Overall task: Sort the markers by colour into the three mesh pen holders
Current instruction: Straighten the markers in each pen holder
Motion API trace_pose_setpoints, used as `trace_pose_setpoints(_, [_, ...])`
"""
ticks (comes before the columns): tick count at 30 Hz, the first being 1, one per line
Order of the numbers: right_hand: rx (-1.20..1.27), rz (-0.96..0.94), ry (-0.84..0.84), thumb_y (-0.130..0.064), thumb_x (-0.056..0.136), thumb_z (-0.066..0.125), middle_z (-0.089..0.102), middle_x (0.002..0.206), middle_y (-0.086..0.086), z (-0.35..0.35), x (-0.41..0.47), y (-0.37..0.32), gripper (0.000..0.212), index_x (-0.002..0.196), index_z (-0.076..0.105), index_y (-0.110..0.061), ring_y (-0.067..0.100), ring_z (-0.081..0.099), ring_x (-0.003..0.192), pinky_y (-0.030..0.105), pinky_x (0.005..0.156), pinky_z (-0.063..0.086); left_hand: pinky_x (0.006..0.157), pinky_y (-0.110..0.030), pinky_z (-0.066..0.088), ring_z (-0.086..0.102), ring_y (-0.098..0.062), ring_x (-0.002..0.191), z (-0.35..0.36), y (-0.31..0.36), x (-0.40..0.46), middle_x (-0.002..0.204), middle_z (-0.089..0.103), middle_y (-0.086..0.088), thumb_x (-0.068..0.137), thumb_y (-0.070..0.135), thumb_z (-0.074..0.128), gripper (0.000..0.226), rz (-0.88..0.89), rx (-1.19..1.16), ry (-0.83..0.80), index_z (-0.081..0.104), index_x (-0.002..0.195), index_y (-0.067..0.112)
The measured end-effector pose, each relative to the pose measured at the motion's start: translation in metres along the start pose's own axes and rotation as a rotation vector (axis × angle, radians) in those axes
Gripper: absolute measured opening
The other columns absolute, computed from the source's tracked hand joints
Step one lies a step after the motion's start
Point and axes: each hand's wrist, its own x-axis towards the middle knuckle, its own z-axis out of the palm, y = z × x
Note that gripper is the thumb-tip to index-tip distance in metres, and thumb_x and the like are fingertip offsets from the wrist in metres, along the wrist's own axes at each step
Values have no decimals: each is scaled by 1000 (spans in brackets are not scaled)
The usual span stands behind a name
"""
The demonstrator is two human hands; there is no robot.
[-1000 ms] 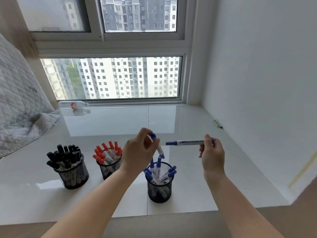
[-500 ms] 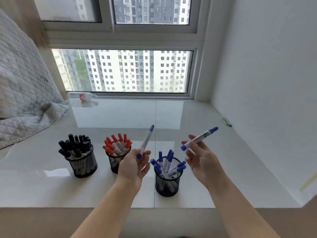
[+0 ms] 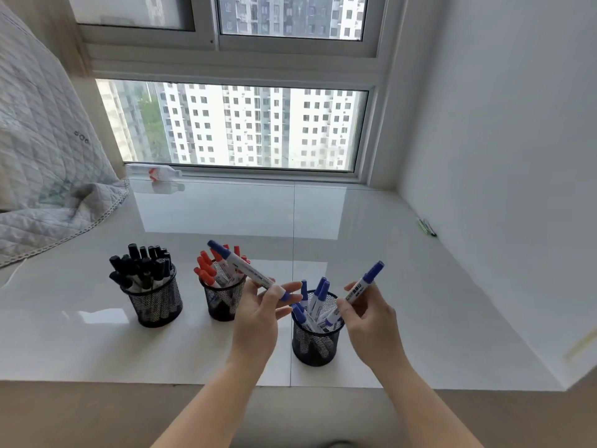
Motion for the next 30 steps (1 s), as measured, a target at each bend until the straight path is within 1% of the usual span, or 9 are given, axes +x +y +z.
trace_pose_setpoints(2, [-118,-53,-6,-11,82,64,58,66,-10,2,-1,4,23,83,48,-27,3,58,63,9,57,43,59,-18,53,71,-15,72,0,-3,2,81,74,-2,96,12,40,12,7,18,24,46,86,9])
trace_pose_setpoints(6, [-227,-46,-70,-20,85,60,66,73,3,7,2,12,6,86,57,-14,21,61,74,36,72,49,64,-17,52,69,-7,75,0,-9,2,84,72,4,89,40,39,31,46,133,56,54,84,14])
trace_pose_setpoints(11, [-219,-126,-62,-21,90,56,60,68,2,9,-2,13,10,83,54,-14,17,53,62,29,60,43,81,-28,46,58,-1,82,-3,-15,-1,92,60,-1,87,40,46,21,133,383,86,63,79,30])
trace_pose_setpoints(14, [-218,-183,-5,-16,87,60,61,72,-3,10,-3,14,14,97,50,-15,8,52,59,18,56,40,69,-5,39,56,6,77,-3,-14,-2,84,64,6,88,26,56,14,179,464,76,62,78,33])
trace_pose_setpoints(16, [-226,-217,33,-12,84,64,62,77,-5,10,-5,15,33,114,49,-17,7,54,60,15,57,40,64,-1,39,57,9,71,-2,-14,-2,71,66,13,86,21,62,10,202,502,80,59,80,28])
trace_pose_setpoints(19, [-266,-274,30,-7,83,65,61,81,-4,11,-7,18,53,127,42,-26,12,56,63,20,58,45,59,-1,41,58,11,68,0,-18,-2,69,62,16,82,21,68,17,227,578,61,52,88,20])
trace_pose_setpoints(23, [-352,-328,-2,-2,81,65,64,80,1,16,-8,24,31,109,59,-14,20,55,70,31,58,50,56,-8,45,62,4,63,3,-20,-1,69,63,13,84,23,65,16,217,597,29,49,88,23])
trace_pose_setpoints(27, [-331,-344,47,-4,82,64,61,86,-1,19,-10,29,29,110,62,-12,16,51,77,27,61,47,53,-12,47,66,0,63,7,-18,-3,66,68,11,92,32,51,12,140,443,7,55,81,29])
trace_pose_setpoints(30, [-189,-265,100,-16,81,69,49,106,-17,20,-19,38,44,123,53,-15,12,51,90,23,72,47,54,-8,43,59,6,63,5,-19,-3,64,65,10,91,33,51,18,186,474,31,58,75,29])
